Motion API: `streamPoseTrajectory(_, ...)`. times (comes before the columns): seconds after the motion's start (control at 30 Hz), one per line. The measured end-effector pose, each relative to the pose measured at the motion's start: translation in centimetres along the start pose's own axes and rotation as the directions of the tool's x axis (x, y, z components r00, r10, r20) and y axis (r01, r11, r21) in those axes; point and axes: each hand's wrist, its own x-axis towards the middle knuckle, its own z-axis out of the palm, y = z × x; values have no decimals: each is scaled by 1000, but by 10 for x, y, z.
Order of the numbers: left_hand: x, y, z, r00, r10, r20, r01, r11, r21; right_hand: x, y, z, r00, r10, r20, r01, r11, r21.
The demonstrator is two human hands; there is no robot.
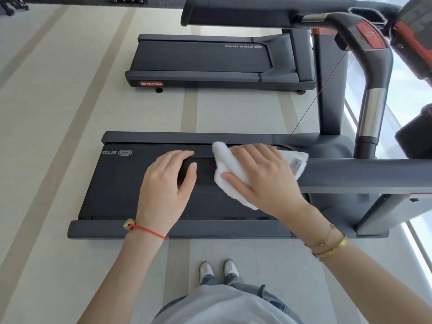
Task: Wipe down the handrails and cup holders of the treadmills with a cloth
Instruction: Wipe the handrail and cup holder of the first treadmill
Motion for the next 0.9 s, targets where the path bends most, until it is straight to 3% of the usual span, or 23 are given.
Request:
streamPoseTrajectory(0.2, 0, -1, 2, 1000, -6, -9, 6, 1000, -8, 3, 16, -11, 975, 223, -1, -223, 972, -76)
streamPoseTrajectory(0.33, -1, -2, 3, 1000, 1, -12, -1, 1000, -9, 22, -23, 6, 988, 135, 73, -131, 990, -49)
streamPoseTrajectory(0.43, -1, -3, 4, 1000, -4, -24, 4, 1000, -11, 14, -11, 0, 989, 91, 118, -89, 996, -21)
streamPoseTrajectory(0.67, -1, -3, 1, 1000, -19, 10, 19, 999, -36, 16, 12, -9, 958, 186, 217, -176, 982, -65)
streamPoseTrajectory(0.8, -4, -1, 0, 999, -34, 0, 34, 999, -38, 46, -13, 5, 937, 85, 338, -101, 994, 30)
streamPoseTrajectory(0.9, -8, -3, -4, 998, -65, 4, 66, 998, -12, 40, -12, 1, 952, 19, 304, -40, 997, 62)
